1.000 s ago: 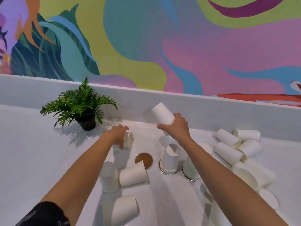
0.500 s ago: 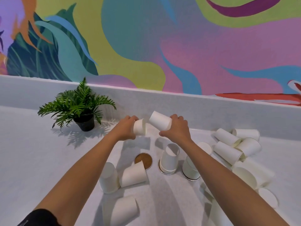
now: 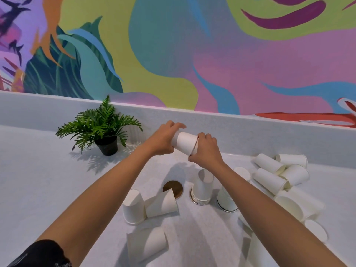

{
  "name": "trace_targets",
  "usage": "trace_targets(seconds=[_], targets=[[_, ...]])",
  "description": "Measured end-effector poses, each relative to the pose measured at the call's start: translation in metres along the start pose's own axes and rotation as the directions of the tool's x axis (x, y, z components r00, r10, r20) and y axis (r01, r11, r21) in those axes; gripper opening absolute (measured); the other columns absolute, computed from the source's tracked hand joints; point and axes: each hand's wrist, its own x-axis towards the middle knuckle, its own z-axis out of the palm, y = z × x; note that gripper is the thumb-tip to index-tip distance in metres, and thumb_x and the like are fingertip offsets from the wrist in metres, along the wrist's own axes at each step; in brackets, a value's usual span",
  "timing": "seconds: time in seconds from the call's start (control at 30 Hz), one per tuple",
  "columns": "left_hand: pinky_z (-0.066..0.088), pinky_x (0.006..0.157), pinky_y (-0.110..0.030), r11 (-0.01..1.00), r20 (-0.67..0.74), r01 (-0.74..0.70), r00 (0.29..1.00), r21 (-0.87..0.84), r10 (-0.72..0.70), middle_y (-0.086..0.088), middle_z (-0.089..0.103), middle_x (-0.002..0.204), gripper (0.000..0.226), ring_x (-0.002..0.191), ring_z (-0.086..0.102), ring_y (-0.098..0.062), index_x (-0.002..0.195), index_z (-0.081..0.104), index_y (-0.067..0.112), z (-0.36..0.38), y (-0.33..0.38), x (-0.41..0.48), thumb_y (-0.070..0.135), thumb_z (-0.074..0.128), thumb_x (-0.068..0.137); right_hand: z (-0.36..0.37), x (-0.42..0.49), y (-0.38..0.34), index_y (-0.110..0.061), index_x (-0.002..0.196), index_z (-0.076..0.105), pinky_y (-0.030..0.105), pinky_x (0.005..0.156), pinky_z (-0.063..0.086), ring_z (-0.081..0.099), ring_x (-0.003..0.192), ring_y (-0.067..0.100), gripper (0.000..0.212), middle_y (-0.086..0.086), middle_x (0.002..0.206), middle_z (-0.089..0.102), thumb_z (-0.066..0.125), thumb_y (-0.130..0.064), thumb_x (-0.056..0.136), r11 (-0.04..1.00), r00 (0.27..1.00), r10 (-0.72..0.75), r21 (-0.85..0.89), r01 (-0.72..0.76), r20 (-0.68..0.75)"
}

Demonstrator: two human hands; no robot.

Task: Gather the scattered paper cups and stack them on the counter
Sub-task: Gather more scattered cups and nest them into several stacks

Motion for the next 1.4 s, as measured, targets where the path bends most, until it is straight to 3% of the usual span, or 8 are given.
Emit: trace_targets(seconds=[0.13, 0.23, 0.3, 0.47, 0.6, 0.8, 1.23, 1.4], targets=[[0.050, 0.080, -0.032, 0.962, -0.082, 0.028, 0.995, -0.271, -0.052, -0.008, 0.046, 0.129, 0.079, 0.109, 0.051, -0.024, 0.138, 0.038, 0.022, -0.011, 0.005, -0.006, -0.008, 0.063, 0.069, 0.000, -0.001, 0.001, -0.017, 0.131, 0.035, 0.036, 0.090, 0.050, 0.045, 0.115, 0.023, 0.083, 0.007, 0.127, 0.045, 0.084, -0.030, 0.065, 0.992, 1.000, 0.006, 0.126, -0.009, 0.025], [0.049, 0.070, -0.027, 0.766, -0.059, 0.044, 0.993, -0.641, -0.106, -0.006, 0.052, 0.115, 0.071, 0.092, 0.054, -0.019, 0.134, 0.040, 0.020, -0.018, 0.017, -0.012, 0.002, 0.056, 0.067, -0.003, -0.004, -0.005, -0.020, 0.132, 0.032, 0.042, 0.088, 0.053, 0.051, 0.111, 0.025, 0.089, 0.006, 0.125, 0.047, 0.085, -0.034, 0.062, 0.958, 0.999, -0.007, 0.288, -0.004, 0.036], [0.051, 0.078, -0.030, 0.621, -0.021, 0.054, 0.993, -0.782, -0.113, -0.003, 0.052, 0.110, 0.067, 0.095, 0.054, -0.019, 0.133, 0.041, 0.021, -0.022, 0.026, -0.017, 0.011, 0.054, 0.067, -0.004, -0.006, -0.012, -0.018, 0.133, 0.031, 0.041, 0.090, 0.053, 0.052, 0.111, 0.025, 0.086, 0.005, 0.126, 0.047, 0.084, -0.036, 0.067, 0.918, 0.999, -0.020, 0.397, 0.002, 0.044], [0.050, 0.084, -0.039, 0.428, 0.126, 0.215, 0.966, -0.878, -0.227, 0.000, 0.058, 0.124, 0.045, 0.113, 0.055, -0.020, 0.125, 0.056, 0.030, -0.025, 0.037, -0.023, 0.052, 0.050, 0.086, 0.001, -0.019, -0.024, -0.017, 0.129, 0.035, 0.025, 0.073, 0.047, 0.054, 0.105, 0.020, 0.070, 0.000, 0.117, 0.051, 0.077, -0.035, 0.076, 0.797, 0.993, 0.011, 0.598, -0.078, 0.116], [0.047, 0.094, -0.053, 0.327, 0.328, 0.465, 0.858, -0.823, -0.396, -0.007, 0.052, 0.127, 0.047, 0.116, 0.052, -0.030, 0.128, 0.048, 0.024, -0.009, 0.025, -0.029, 0.051, 0.052, 0.090, 0.022, -0.031, -0.029, -0.015, 0.126, 0.037, 0.023, 0.065, 0.046, 0.056, 0.103, 0.022, 0.066, 0.005, 0.119, 0.055, 0.077, -0.031, 0.076, 0.746, 0.988, 0.024, 0.656, -0.118, 0.150], [0.038, 0.101, -0.065, 0.328, 0.479, 0.608, 0.784, -0.723, -0.396, -0.006, 0.045, 0.137, 0.053, 0.121, 0.049, -0.034, 0.129, 0.045, 0.026, 0.013, -0.005, -0.041, 0.051, 0.060, 0.085, 0.057, -0.041, -0.031, -0.018, 0.127, 0.035, 0.032, 0.073, 0.048, 0.056, 0.100, 0.021, 0.067, 0.002, 0.118, 0.057, 0.075, -0.034, 0.076, 0.789, 0.969, 0.029, 0.590, -0.173, 0.245], [0.045, 0.100, -0.057, 0.429, 0.599, 0.658, 0.748, -0.619, -0.284, -0.007, 0.051, 0.135, 0.053, 0.122, 0.052, -0.027, 0.135, 0.044, 0.021, 0.057, -0.025, -0.050, 0.041, 0.057, 0.089, 0.099, -0.048, -0.014, -0.020, 0.128, 0.034, 0.037, 0.073, 0.050, 0.056, 0.097, 0.025, 0.073, 0.000, 0.106, 0.054, 0.080, -0.026, 0.071, 0.818, 0.937, 0.127, 0.500, -0.285, 0.326], [0.049, 0.097, -0.052, 0.466, 0.616, 0.673, 0.731, -0.575, -0.295, -0.006, 0.052, 0.133, 0.049, 0.120, 0.054, -0.025, 0.134, 0.044, 0.020, 0.064, -0.025, -0.051, 0.037, 0.056, 0.090, 0.105, -0.051, -0.011, -0.020, 0.126, 0.034, 0.046, 0.084, 0.054, 0.059, 0.100, 0.028, 0.074, 0.002, 0.108, 0.059, 0.081, -0.027, 0.070, 0.824, 0.932, 0.153, 0.478, -0.304, 0.329]])
